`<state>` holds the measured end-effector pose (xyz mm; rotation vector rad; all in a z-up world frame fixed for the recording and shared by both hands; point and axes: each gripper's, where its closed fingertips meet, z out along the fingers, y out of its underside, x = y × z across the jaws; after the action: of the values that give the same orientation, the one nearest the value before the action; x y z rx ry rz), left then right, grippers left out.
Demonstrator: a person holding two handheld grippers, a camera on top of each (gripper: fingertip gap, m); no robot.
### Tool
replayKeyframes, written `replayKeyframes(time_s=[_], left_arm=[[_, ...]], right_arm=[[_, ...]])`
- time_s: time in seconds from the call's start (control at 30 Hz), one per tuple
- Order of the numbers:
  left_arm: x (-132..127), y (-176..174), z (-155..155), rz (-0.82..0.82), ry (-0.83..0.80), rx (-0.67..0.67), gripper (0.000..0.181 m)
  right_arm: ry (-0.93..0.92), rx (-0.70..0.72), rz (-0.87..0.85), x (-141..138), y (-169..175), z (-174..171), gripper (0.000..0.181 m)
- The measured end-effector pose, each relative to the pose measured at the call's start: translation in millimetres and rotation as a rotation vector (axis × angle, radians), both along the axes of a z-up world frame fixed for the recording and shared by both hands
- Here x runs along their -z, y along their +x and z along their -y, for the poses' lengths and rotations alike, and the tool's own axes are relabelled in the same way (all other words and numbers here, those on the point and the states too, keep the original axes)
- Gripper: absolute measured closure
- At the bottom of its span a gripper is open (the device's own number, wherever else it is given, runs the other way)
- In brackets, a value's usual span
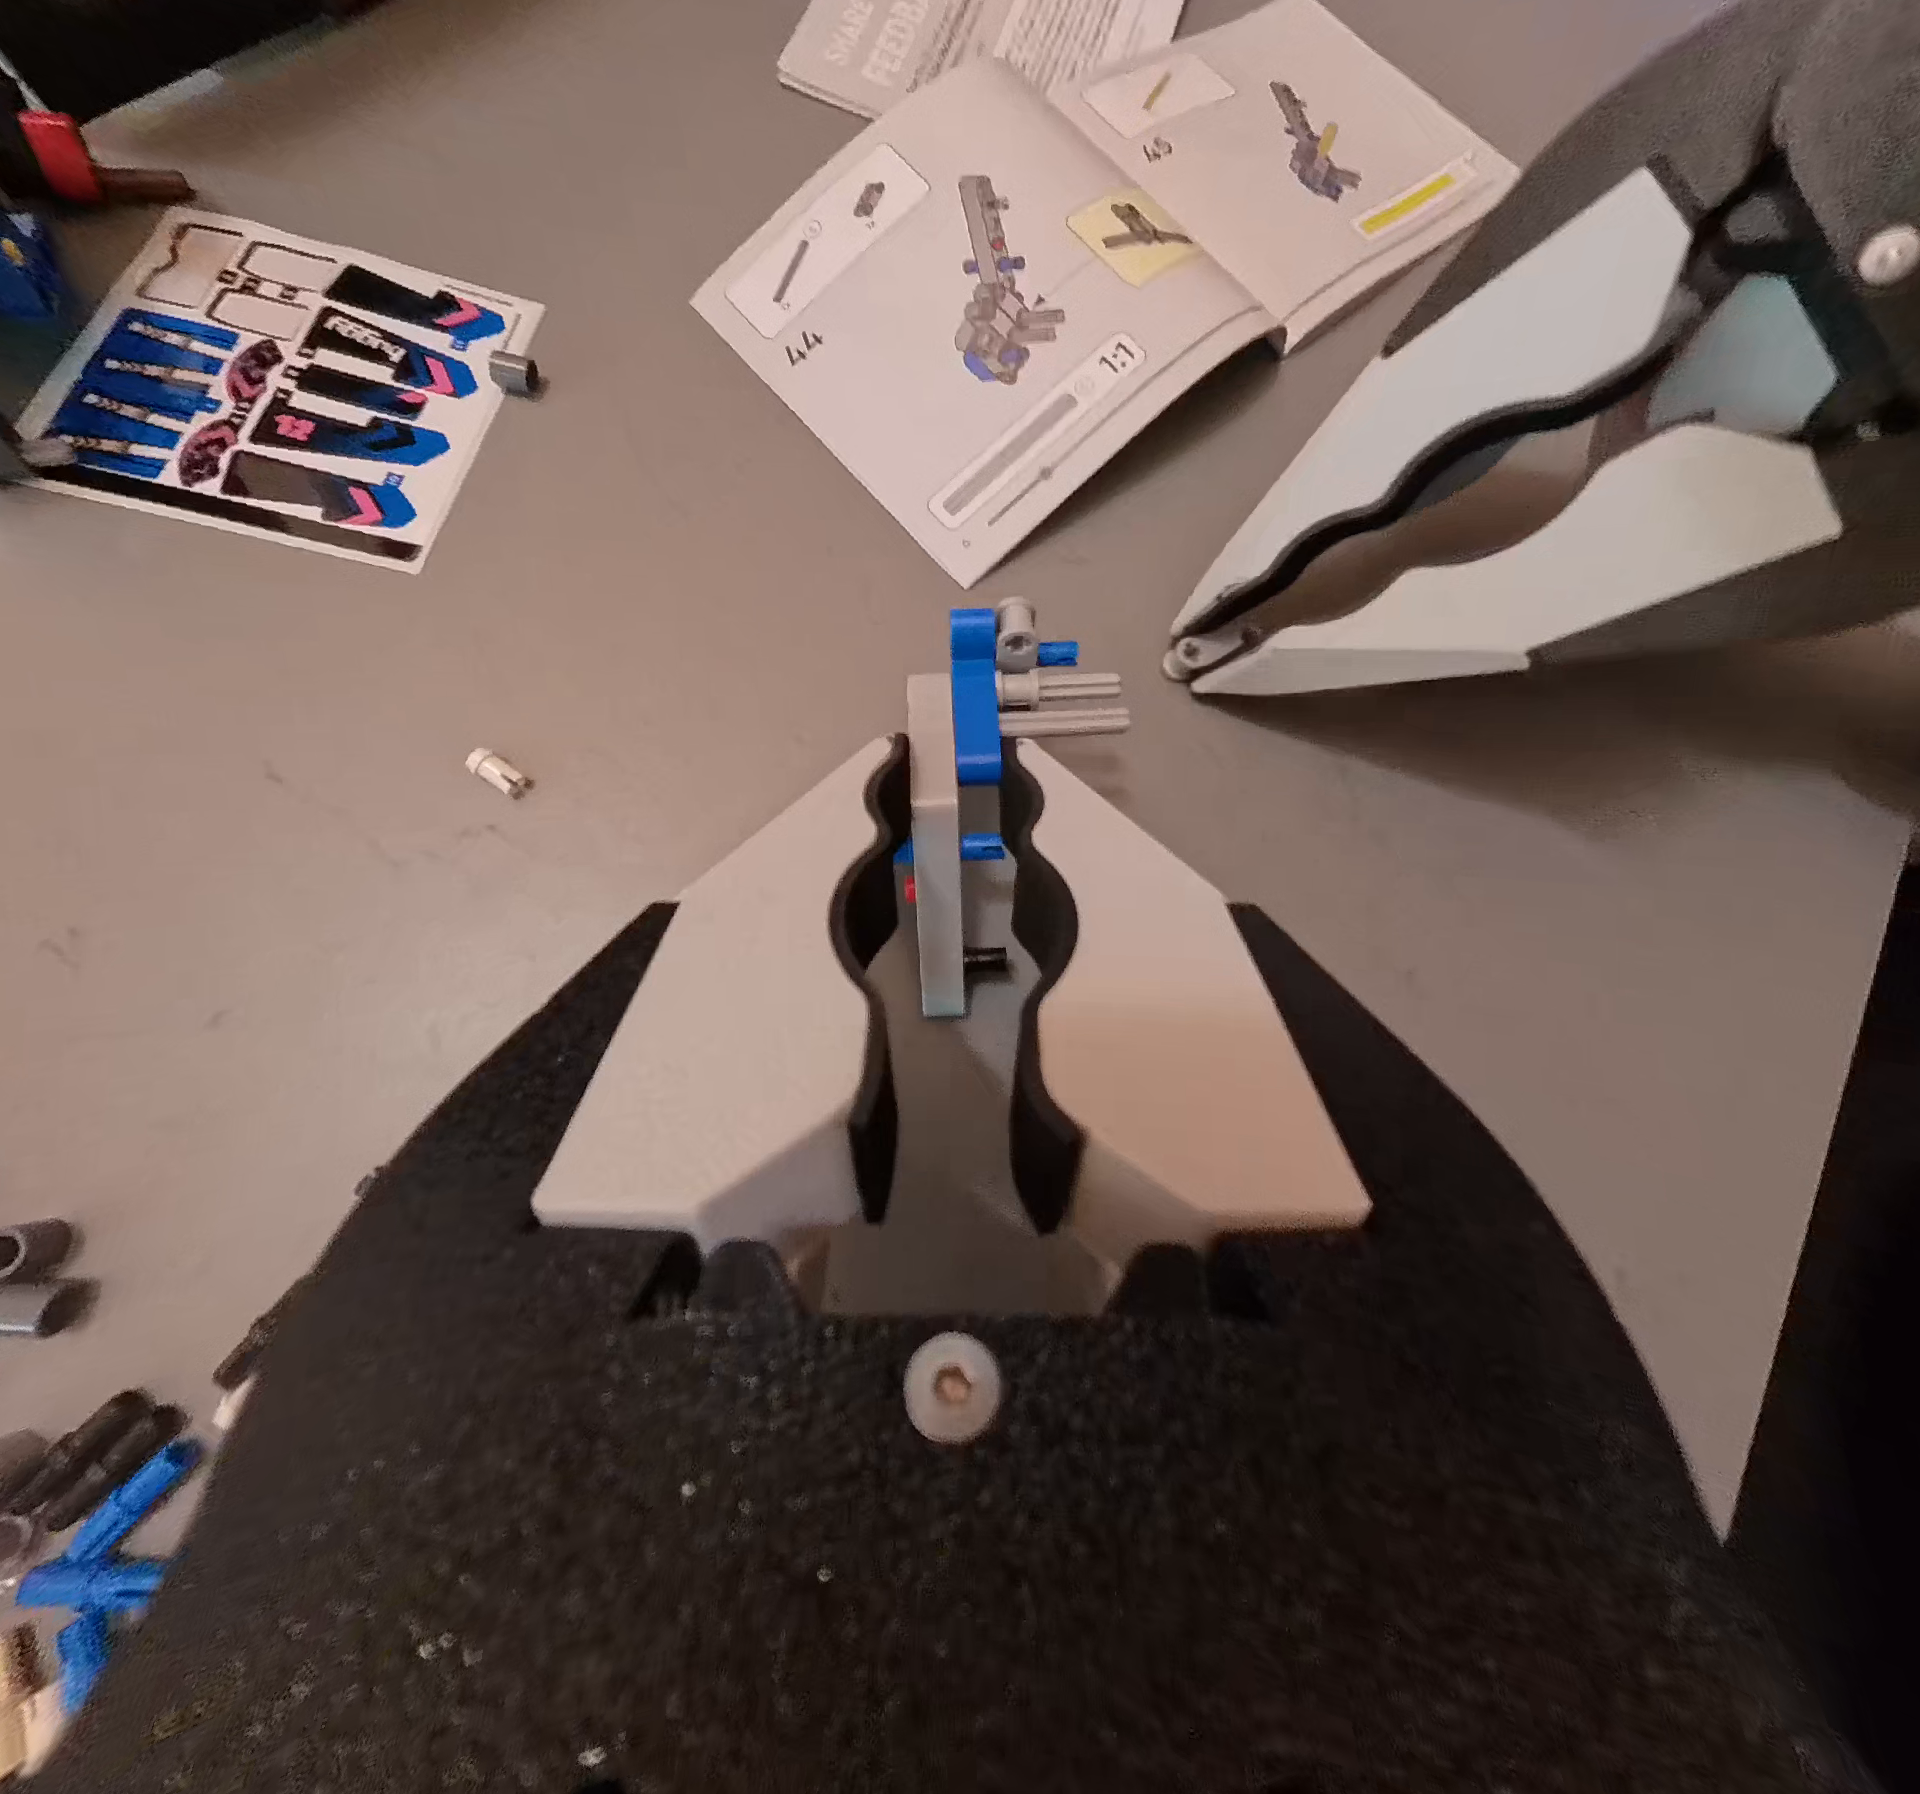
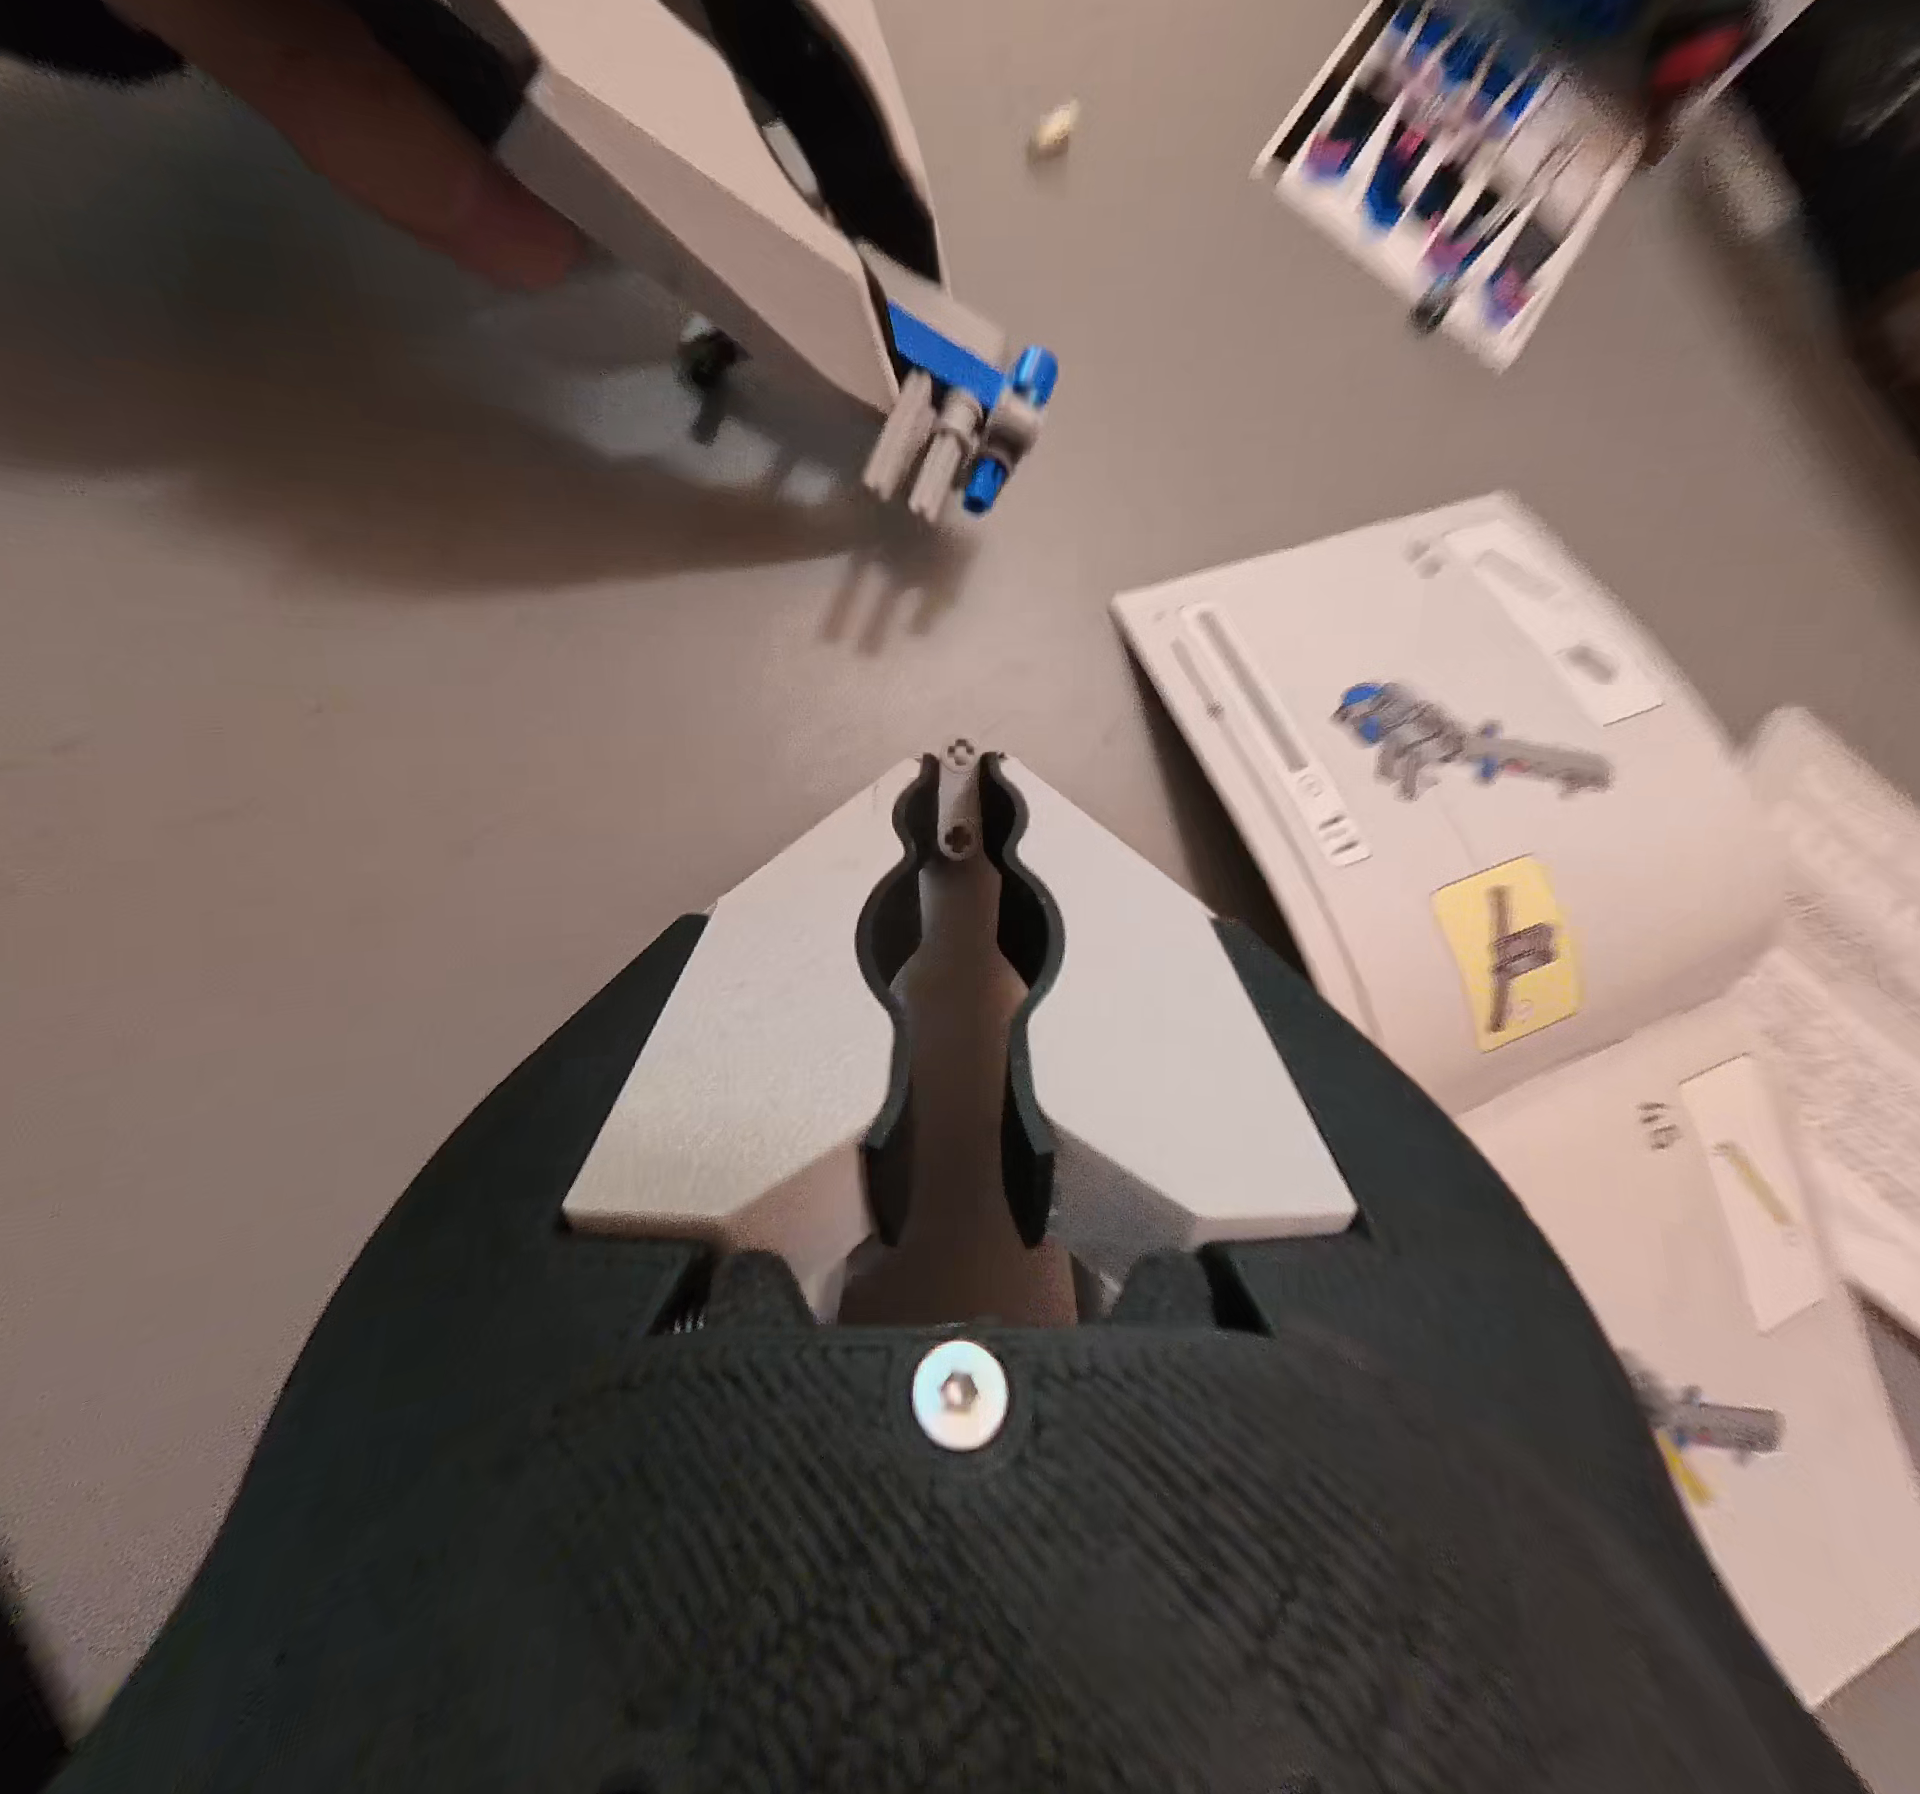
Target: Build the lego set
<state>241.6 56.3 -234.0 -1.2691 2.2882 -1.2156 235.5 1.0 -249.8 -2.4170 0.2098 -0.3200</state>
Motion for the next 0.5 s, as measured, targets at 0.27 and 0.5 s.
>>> replayKeyframes(time_s=[0.27, 0.5], left_arm=[[-41.4, 15.5, -4.0, 0.086, -0.189, -0.088, 0.167], [-69.0, 21.8, -1.6, 0.227, -0.097, -0.078, 0.167]], right_arm=[[0.603, 0.077, 0.46, -91.2, 3.1, -25.5, 0.175], [0.695, 0.098, 0.546, -102.6, 0.5, -33.3, 0.175]])
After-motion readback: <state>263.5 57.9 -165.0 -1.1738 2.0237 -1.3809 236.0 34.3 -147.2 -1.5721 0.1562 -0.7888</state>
